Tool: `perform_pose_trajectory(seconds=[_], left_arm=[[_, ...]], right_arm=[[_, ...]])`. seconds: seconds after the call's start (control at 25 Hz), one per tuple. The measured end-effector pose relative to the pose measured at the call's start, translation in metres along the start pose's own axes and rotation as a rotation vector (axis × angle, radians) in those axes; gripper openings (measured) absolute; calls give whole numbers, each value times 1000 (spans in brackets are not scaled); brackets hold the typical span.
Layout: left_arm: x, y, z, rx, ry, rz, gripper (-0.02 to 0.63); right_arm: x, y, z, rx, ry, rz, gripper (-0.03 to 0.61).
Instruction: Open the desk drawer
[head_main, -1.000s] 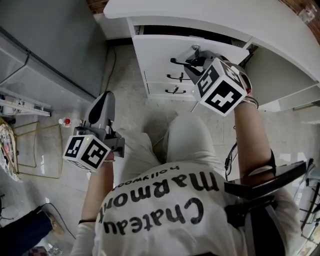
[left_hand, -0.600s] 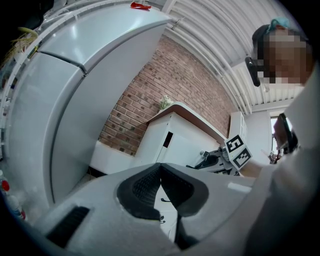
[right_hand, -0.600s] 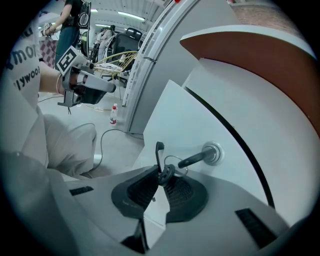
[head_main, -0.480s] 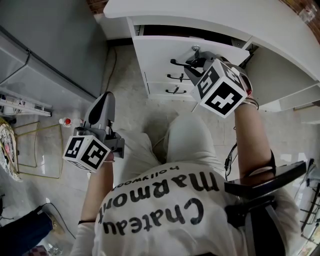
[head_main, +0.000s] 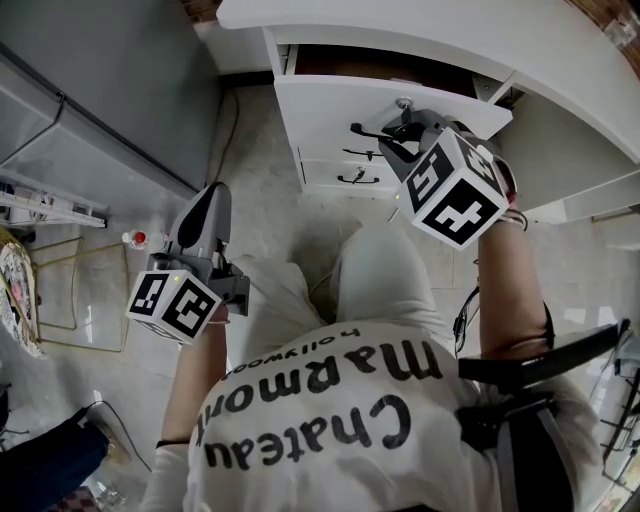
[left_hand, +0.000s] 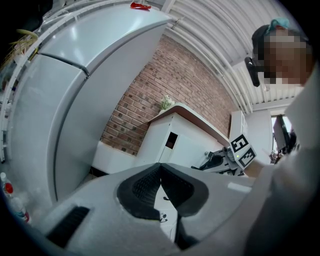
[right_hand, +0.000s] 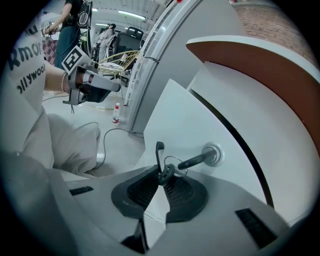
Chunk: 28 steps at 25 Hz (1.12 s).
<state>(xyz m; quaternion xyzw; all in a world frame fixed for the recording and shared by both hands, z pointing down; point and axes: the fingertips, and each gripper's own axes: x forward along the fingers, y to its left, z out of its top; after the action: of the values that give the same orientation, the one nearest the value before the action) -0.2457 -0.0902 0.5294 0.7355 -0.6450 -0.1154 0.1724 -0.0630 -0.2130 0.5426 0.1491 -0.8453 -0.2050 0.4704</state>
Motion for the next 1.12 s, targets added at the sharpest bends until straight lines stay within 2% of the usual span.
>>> perform_pose_trajectory(seconds=[1.12], left_arm=[[7, 0, 5, -9, -16, -14, 15]], right_arm=[[-28, 39, 3, 8, -24, 43, 37]])
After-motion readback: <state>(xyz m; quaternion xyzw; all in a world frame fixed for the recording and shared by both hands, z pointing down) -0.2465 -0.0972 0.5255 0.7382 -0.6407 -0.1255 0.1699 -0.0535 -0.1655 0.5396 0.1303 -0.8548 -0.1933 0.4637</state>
